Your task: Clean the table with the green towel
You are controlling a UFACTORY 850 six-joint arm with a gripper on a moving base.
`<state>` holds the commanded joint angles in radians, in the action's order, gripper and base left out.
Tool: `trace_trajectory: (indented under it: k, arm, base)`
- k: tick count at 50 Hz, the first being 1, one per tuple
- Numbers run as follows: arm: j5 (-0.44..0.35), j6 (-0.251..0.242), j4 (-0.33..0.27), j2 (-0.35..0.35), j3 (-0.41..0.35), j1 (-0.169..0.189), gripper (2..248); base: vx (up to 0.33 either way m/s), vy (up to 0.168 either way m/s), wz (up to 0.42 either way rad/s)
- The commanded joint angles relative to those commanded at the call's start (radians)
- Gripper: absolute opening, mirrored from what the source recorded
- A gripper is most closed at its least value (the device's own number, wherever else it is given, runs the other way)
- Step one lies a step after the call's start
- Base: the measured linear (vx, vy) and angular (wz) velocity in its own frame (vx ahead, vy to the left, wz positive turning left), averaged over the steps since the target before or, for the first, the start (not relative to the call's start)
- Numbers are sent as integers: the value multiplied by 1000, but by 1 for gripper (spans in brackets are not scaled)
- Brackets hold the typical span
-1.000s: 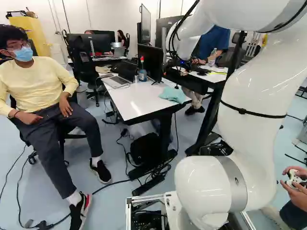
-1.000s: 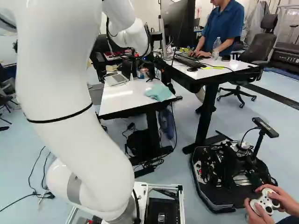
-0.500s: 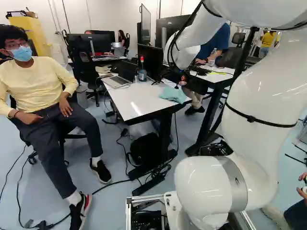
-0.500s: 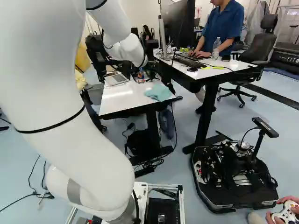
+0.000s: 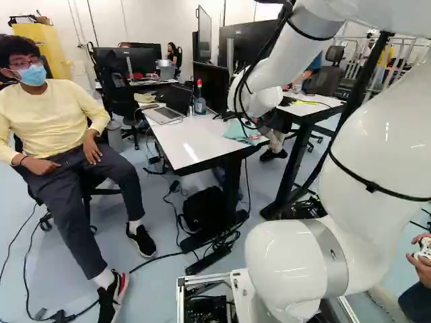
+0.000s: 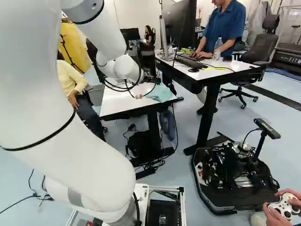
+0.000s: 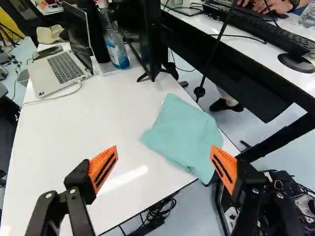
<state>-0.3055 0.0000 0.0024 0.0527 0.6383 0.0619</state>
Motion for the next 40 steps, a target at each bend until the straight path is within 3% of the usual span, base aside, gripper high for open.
trace_trajectory:
  k: [19, 40]
  arm:
    - [-197, 0, -1, 79, -192, -22, 247]
    - [-362, 0, -2, 145, -352, -40, 247]
  base:
    - [0, 0, 0]
    - [0, 0, 0]
